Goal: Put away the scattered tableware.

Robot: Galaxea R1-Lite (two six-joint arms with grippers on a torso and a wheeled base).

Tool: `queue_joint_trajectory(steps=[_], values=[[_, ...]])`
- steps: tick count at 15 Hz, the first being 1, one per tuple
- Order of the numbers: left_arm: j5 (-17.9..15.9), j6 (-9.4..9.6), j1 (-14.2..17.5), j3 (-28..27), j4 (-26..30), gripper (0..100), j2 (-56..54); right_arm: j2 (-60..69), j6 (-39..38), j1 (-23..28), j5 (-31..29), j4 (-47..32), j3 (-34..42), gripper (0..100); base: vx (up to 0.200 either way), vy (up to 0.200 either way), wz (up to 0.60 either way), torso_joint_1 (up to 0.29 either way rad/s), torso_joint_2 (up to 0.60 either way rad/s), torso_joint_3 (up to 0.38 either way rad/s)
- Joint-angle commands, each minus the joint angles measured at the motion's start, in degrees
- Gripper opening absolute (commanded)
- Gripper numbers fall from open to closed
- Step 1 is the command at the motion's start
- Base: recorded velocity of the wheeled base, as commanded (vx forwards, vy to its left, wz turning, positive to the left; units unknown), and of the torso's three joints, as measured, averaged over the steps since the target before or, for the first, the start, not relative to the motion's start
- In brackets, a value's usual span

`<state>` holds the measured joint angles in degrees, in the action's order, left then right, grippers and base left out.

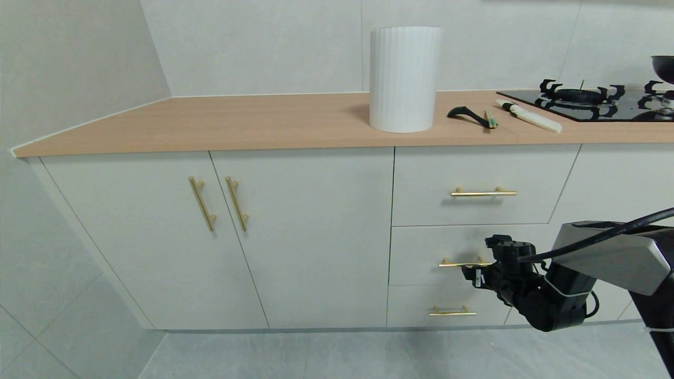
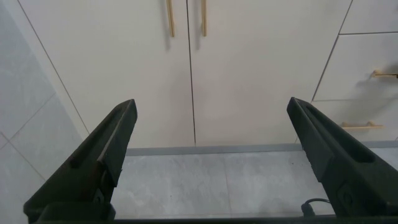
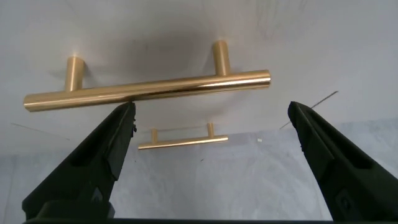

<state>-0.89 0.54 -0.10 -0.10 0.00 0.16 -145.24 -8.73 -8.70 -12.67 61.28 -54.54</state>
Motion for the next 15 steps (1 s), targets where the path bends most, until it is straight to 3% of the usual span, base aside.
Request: queue_joint_trajectory(steps=[1, 6, 10, 15], values=[[0.0, -0.01, 0.0, 0.0, 0.0, 100, 0.0, 0.2, -0.1, -0.1, 0.0, 0.2, 0.4, 100, 0.000, 0.000, 0.00, 0.000, 0.00, 0.000], [0.0, -0.01, 0.0, 0.0, 0.0, 100, 0.0, 5.0, -1.4, 0.0, 1.1, 0.3, 3.0, 100, 0.000, 0.000, 0.00, 0.000, 0.00, 0.000], [0.0, -0.01, 0.0, 0.0, 0.0, 100, 0.0, 1.7, -3.2, -0.1, 1.3, 0.3, -2.9, 100, 0.000, 0.000, 0.00, 0.000, 0.00, 0.000], [0.0, -0.01, 0.0, 0.0, 0.0, 100, 0.0, -1.6, -3.0, -1.1, 1.4, -0.3, -4.9, 100, 0.000, 0.000, 0.00, 0.000, 0.00, 0.000]])
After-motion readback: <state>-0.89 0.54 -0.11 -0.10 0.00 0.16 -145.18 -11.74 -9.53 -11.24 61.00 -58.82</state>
